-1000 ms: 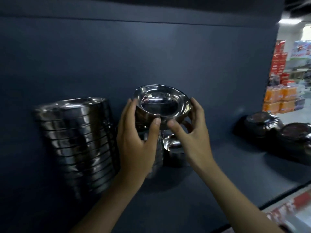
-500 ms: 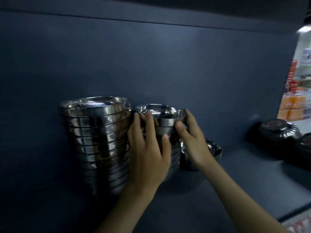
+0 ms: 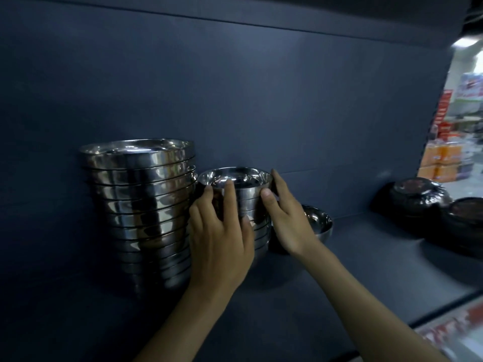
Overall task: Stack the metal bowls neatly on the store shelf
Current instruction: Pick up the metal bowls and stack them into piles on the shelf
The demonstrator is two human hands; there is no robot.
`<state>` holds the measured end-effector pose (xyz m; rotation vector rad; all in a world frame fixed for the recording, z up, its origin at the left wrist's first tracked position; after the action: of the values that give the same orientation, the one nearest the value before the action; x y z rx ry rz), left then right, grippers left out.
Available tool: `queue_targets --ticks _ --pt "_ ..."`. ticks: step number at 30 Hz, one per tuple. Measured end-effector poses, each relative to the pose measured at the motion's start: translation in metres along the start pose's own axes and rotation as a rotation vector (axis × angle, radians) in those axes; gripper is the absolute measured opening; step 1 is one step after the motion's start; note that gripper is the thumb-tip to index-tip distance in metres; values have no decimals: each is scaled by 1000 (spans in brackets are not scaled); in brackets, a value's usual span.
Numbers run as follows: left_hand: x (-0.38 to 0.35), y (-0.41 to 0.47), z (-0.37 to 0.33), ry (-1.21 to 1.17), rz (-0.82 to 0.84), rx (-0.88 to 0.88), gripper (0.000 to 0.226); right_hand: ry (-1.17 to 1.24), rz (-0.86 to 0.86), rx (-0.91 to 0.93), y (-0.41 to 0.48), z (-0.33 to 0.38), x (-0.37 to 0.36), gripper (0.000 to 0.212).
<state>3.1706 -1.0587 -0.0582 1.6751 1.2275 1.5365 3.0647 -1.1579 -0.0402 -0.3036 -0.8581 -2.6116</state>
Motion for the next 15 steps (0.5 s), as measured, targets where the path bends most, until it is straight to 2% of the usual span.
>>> queue_targets --ticks 3,7,12,15 --pt "3 1 -2 74 -5 -54 64 -69 -42 29 -7 -1 8 63" --pt "3 -4 -20 92 -9 -226 61 -222 -94 59 -26 -6 44 58" --pt "-12 -8 -74 -135 85 -405 50 -460 -330 40 -47 -26 127 45" --pt "-30 -4 -118 -350 254 -359 48 -548 -476 -74 -60 -43 180 40"
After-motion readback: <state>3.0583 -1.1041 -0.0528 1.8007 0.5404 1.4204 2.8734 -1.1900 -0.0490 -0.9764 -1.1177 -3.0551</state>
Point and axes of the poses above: each hand's wrist, its own y-axis towards the middle knuckle, its own x-axis out of the back of the hand, z = x × y, the point moved 1 cm from there along y, towards the middle knuckle
